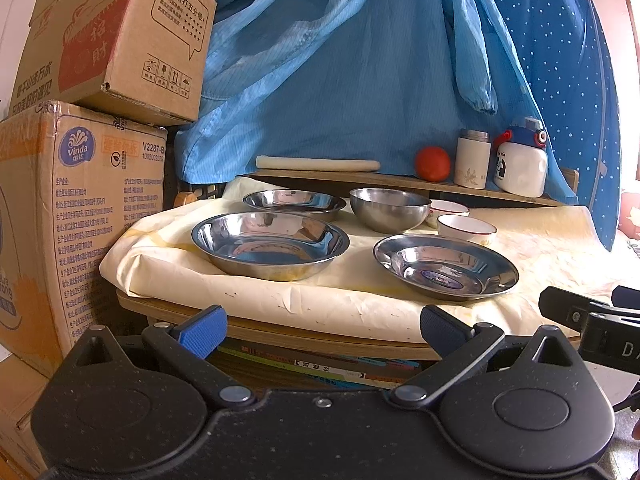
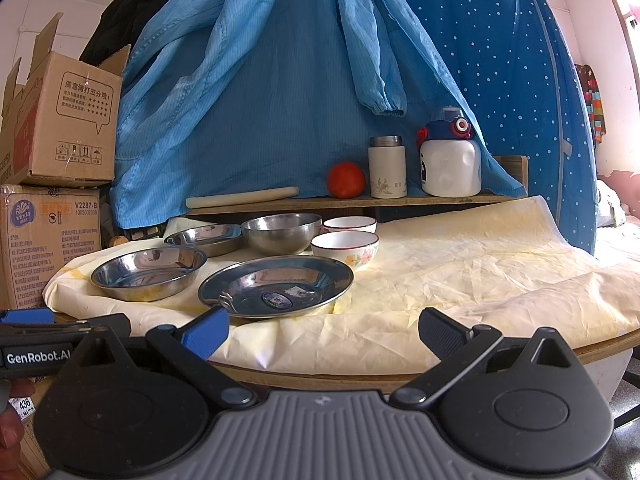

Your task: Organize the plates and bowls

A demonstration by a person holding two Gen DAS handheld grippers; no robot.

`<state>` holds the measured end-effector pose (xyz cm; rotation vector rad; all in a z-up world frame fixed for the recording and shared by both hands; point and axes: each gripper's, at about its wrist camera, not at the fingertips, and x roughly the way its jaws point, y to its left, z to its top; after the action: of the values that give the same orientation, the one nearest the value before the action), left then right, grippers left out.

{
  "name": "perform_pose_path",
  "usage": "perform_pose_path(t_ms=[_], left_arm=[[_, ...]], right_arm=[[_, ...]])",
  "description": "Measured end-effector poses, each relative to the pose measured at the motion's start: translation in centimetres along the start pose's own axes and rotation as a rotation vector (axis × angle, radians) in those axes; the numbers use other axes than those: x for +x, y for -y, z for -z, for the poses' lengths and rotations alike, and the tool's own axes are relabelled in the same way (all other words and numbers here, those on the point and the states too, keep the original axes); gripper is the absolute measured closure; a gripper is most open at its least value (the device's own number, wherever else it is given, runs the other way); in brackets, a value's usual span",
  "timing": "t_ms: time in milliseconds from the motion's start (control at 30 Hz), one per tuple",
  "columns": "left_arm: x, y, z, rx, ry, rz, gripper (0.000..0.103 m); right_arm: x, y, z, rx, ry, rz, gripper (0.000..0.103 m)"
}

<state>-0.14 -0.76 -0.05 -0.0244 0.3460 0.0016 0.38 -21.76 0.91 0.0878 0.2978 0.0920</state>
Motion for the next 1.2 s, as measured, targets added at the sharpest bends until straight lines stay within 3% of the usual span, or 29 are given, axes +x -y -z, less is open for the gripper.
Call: perform_pose_path(t_ms=[967, 1200], left_arm=[[-0.1, 0.1, 0.3, 0.0, -0.005, 0.001, 0.001], [0.8, 0.4, -0.2, 0.017, 0.005, -0.034, 0.001]], right_arm=[[0.5, 0.0, 0.1, 0.0, -0.005, 0.0, 0.0], [1.4, -0.1, -0.4, -0.04, -0.004, -0.001, 0.0]])
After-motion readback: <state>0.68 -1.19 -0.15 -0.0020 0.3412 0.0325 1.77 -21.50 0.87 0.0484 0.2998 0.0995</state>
